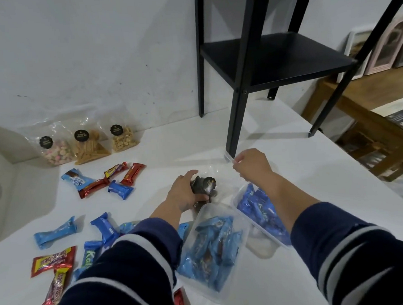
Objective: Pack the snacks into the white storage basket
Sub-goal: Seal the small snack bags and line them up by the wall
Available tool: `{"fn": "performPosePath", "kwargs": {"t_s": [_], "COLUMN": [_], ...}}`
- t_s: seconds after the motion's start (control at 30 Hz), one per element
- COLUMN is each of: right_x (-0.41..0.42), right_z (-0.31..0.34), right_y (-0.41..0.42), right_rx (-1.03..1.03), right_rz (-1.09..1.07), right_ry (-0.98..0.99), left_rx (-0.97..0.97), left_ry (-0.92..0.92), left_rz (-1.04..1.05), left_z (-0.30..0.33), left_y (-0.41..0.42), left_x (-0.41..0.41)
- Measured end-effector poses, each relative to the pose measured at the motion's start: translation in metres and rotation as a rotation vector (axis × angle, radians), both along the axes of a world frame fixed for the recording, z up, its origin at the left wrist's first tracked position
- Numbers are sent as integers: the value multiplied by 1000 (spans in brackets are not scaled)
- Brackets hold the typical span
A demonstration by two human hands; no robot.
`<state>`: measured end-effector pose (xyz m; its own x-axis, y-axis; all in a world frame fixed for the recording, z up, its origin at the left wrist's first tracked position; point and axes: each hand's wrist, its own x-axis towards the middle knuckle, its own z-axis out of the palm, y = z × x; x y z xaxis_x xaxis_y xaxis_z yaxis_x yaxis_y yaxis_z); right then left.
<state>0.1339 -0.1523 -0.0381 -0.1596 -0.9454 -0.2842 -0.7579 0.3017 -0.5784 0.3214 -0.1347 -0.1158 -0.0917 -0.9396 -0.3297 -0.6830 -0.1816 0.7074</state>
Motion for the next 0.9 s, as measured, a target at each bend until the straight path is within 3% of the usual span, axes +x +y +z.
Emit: {"fn": "performPosePath", "kwargs": {"t_s": [0.3, 0.43, 0.6, 0.9], "right_x": [66, 87, 87, 76], "right_z": [18, 19, 11, 4], "right_y": [-21, -22, -21, -28], "right_rx": [-171, -200, -203, -135], "right_rz": [233, 300, 214, 88], "right_ry": [-96, -128, -156, -167], "left_rx": [-157, -134, -139, -216], "left_ry": [20, 112, 189, 63], "left_rz": [307, 362, 364, 237], "left_z": [0, -5, -6, -9], "left_y": [30, 36, 41, 40], "left_x": [42, 55, 60, 56]}}
